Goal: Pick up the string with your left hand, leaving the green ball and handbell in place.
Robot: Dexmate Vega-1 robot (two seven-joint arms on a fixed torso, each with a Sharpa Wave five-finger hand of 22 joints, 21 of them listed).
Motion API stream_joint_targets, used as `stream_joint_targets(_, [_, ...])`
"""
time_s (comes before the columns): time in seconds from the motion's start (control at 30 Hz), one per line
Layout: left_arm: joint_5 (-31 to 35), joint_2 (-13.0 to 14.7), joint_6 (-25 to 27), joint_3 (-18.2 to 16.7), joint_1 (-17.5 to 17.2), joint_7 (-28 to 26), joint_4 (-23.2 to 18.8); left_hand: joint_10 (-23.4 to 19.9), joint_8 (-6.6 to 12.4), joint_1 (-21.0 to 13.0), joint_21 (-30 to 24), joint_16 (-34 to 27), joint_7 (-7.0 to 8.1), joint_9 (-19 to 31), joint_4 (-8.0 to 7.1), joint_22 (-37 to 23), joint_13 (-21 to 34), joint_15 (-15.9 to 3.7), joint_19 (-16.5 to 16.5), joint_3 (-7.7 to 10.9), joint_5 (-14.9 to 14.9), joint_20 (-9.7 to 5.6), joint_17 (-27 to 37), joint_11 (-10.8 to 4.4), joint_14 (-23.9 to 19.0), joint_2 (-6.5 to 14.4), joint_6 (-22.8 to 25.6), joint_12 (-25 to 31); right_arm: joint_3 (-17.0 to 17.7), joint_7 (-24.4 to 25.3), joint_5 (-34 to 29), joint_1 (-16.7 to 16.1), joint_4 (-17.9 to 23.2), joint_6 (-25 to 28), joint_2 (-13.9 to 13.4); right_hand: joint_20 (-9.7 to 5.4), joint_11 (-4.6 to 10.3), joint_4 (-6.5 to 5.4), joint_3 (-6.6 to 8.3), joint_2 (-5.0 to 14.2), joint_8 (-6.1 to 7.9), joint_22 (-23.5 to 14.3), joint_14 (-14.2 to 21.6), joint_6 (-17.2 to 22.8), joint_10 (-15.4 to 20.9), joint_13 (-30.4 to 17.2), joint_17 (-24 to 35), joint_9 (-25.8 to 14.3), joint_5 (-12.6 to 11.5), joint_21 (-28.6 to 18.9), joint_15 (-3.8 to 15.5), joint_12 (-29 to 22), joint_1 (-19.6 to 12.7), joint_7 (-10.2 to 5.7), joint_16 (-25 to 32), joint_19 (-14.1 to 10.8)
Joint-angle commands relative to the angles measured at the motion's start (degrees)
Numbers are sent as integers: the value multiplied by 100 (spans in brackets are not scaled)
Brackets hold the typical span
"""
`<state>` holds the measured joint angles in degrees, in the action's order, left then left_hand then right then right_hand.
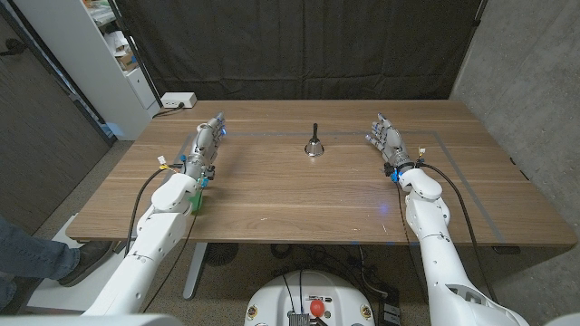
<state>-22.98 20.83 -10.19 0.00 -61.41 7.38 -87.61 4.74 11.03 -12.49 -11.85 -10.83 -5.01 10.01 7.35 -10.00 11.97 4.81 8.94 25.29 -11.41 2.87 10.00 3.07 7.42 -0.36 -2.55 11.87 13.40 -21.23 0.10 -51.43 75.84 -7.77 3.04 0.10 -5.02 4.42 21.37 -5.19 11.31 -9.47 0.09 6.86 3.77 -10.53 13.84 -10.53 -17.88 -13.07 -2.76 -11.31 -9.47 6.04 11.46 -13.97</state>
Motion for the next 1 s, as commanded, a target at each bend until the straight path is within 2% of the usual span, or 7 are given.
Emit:
stream_joint_targets(0.03, [19,61,-61,-149,-178,-41,-190,-18,30,-35,15,-12,-21,28,12,-21,6,21,6,36,36,31,30,-10,-12,37,24,27,27,-11,-10,26,-79,-6,-2,-24,-10,11,-5,50,26,-24,5,57,-6,-27,-9,-21,-33,29,-23,0,12,1,15,-27])
stream_joint_targets(1.0, [27,192,-170,-498,-512,-94,-533,-43,18,-80,30,-11,-5,26,42,-22,-31,-12,5,36,70,47,30,-12,-49,48,65,29,61,17,13,23,-156,-73,34,-25,-4,12,-27,58,17,-25,10,69,4,-28,-30,-21,-49,74,-35,3,24,4,22,-34])
